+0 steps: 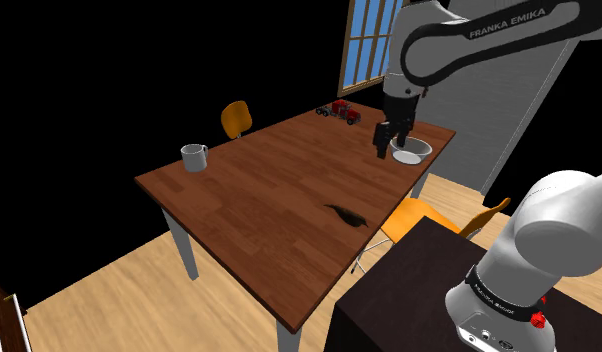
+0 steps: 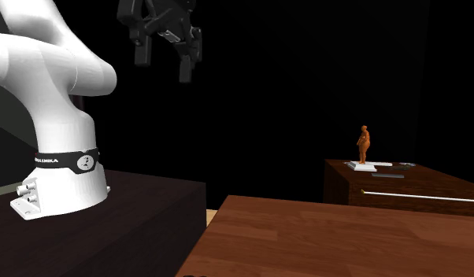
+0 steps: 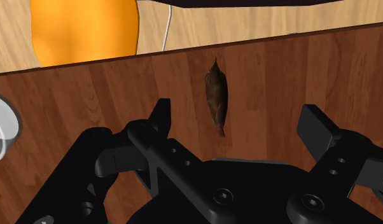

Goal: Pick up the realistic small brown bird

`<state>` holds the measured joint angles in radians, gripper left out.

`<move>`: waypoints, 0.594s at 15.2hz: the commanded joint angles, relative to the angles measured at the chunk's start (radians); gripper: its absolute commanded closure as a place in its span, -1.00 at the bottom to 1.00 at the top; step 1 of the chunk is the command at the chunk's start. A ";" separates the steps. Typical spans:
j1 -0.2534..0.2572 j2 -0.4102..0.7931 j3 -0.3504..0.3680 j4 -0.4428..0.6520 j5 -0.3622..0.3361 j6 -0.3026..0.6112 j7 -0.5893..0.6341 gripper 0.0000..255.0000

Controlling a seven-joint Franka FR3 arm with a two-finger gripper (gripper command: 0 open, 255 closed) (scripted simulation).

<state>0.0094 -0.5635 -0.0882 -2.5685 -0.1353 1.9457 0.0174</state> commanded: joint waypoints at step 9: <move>0.004 0.357 -0.056 -0.031 0.017 0.373 -0.047 -1.00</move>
<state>0.0124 -0.2539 -0.1385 -2.6038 -0.1229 2.2761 -0.0220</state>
